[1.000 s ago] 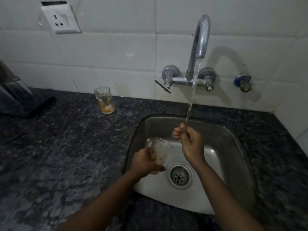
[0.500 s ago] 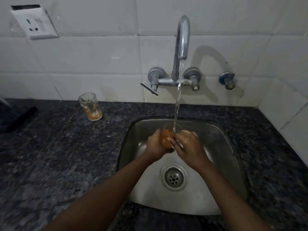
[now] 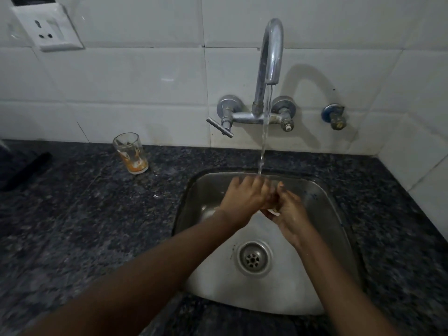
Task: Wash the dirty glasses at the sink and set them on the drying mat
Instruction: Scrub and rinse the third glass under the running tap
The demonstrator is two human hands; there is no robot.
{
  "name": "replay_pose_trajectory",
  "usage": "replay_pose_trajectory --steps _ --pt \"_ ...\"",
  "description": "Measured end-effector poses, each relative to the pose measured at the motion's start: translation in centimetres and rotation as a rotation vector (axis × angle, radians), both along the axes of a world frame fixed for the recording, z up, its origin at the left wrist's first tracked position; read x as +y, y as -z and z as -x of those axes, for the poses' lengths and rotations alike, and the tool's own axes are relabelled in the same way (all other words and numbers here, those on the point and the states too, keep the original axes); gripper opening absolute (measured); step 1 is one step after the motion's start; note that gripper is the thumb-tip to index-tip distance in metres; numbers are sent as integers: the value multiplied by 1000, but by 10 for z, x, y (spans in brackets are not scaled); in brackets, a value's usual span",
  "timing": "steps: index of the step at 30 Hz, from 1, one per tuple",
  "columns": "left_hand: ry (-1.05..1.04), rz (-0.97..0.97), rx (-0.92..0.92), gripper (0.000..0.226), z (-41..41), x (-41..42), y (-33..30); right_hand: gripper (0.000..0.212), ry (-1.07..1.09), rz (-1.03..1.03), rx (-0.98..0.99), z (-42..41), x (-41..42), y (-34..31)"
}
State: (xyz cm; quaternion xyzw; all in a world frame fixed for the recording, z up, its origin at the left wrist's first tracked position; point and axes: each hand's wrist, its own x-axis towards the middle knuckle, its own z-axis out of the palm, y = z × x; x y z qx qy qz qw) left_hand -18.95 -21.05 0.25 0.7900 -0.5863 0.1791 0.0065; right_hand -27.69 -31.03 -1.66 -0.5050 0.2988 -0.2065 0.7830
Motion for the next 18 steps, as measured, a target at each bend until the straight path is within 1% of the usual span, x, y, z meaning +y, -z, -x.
replay_pose_trajectory --steps 2,3,4,5,6,9,12,13,15,17,18 --pt "35 -151 -217 66 8 0 5 30 10 -204 59 -3 0 3" --pt "31 -191 -291 65 11 1 6 31 -3 -246 96 -4 1 4" --pt "18 -212 -297 65 11 0 7 32 -9 -233 129 -5 3 6" --pt "5 -217 -223 66 9 -3 7 33 3 -187 154 -6 4 6" --pt "-11 -225 -92 67 5 -7 6 34 32 -129 165 -8 5 6" --pt "-53 -178 293 62 -14 -22 -6 39 90 51 135 -14 5 -1" --pt "-131 -235 710 74 -35 -33 -27 35 60 331 108 -19 -4 -12" --pt "-147 -225 809 75 -40 -35 -31 34 32 421 89 -21 -7 -18" --pt "-180 -111 909 71 -49 -33 -30 30 -59 578 28 -27 -12 -29" --pt "-211 83 948 69 -53 -29 -24 22 -223 728 0 -31 -16 -35" --pt "-225 166 960 70 -55 -27 -20 21 -325 849 20 -30 -18 -37"
